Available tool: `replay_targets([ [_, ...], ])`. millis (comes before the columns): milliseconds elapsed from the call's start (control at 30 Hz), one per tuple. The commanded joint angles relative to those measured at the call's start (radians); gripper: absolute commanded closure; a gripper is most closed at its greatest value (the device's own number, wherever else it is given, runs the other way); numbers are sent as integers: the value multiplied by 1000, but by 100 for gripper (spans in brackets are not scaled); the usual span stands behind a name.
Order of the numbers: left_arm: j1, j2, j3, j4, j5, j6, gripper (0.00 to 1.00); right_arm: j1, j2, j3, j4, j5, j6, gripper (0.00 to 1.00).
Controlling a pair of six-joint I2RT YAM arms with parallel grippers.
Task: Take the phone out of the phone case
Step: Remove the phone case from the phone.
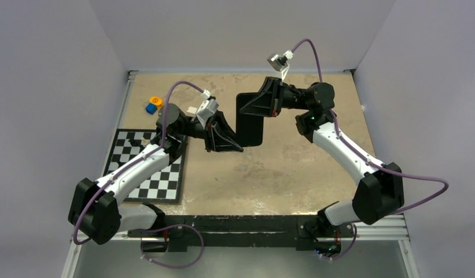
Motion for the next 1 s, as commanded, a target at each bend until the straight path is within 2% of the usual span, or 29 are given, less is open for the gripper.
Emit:
replay_targets([
  [0,25,43,29,-89,-230,233,100,72,-26,-2,209,5,356,100],
  [133,25,31,55,-206,-243,355,100,74,-17,-4,188,3,353,100],
  [367,25,37,74,-201,-234,401,100,76,27,-7,291,8,445,100],
  [467,25,40,85,-208,-245,408,100,75,33,-6,285,11,445,100],
  [633,25,51,83,-189,-264,396,100,77,41,0,292,11,452,100],
  [867,32,72,75,-151,-375,328,100,80,37,3,292,12,451,100],
  [967,34,70,65,-131,-427,284,100,80,28,2,241,13,408,100],
])
